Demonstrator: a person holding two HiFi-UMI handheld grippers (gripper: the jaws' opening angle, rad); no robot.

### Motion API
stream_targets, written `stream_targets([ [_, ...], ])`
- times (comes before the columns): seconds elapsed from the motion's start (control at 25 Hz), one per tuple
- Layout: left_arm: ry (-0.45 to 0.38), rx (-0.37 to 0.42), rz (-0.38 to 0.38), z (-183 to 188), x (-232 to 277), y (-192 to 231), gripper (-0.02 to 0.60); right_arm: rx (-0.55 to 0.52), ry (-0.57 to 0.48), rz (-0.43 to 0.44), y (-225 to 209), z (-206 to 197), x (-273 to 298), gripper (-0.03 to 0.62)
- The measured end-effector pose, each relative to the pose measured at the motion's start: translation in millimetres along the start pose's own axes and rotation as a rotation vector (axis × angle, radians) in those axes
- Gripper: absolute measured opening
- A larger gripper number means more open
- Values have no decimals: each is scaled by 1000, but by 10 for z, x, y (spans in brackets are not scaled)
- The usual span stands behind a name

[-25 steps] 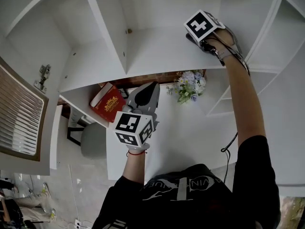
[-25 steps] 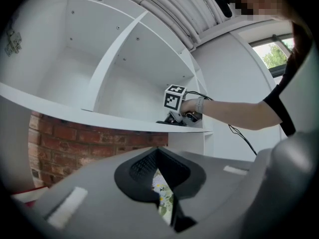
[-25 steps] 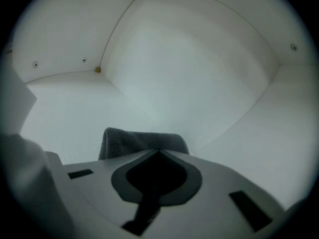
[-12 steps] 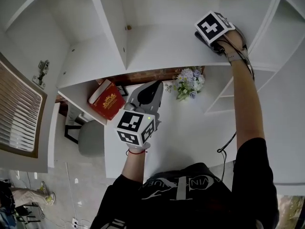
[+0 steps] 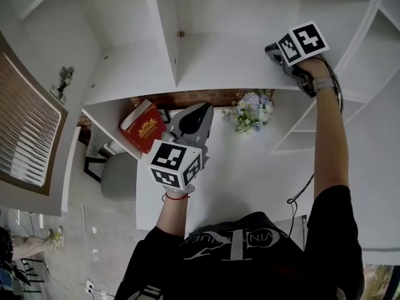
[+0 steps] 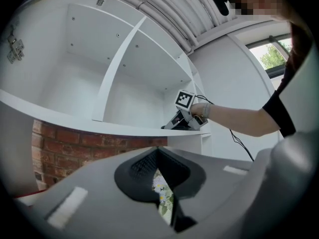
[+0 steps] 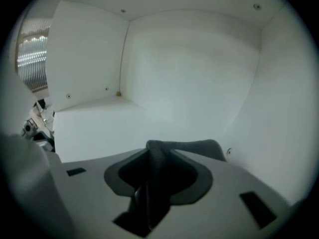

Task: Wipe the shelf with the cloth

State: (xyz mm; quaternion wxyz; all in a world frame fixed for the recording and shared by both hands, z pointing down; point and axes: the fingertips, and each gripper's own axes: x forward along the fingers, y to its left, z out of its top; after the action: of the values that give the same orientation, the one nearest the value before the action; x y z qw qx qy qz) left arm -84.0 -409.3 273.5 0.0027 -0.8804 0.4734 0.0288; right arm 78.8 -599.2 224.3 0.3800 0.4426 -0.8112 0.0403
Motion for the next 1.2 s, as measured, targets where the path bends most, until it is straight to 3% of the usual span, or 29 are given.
stream_targets([
  [0.08, -1, -1, 7, 3, -19, 15, 11, -25, 20, 2, -21, -6, 9, 79],
  [0.24, -5, 1, 30, 11, -81, 78, 11, -119, -57, 27, 152, 258, -28, 63],
  [0.4, -7, 4, 61, 26, -155, 156, 11, -217, -219, 221, 890, 729, -109, 63],
  [0.52, -8, 8, 89, 37, -235, 221, 11, -338, -282, 380, 1557, 1008, -130, 63],
  [0.64, -12, 8, 122, 56, -348, 300, 11, -498, -273, 509, 2170, 1121, -123, 63],
  [0.8, -17, -2, 156, 56, -492, 392, 11, -650, -193, 539, 2511, 1036, 12, 64],
  [0.88, -18, -6, 165, 51, -532, 416, 12, -635, -182, 558, 2514, 1006, 40, 63],
  [1.0, -19, -5, 156, 55, -513, 389, 11, -529, -140, 565, 2401, 942, 45, 63],
  [1.2, -28, -3, 107, 71, -395, 206, 11, -438, -68, 459, 2010, 738, 4, 61],
])
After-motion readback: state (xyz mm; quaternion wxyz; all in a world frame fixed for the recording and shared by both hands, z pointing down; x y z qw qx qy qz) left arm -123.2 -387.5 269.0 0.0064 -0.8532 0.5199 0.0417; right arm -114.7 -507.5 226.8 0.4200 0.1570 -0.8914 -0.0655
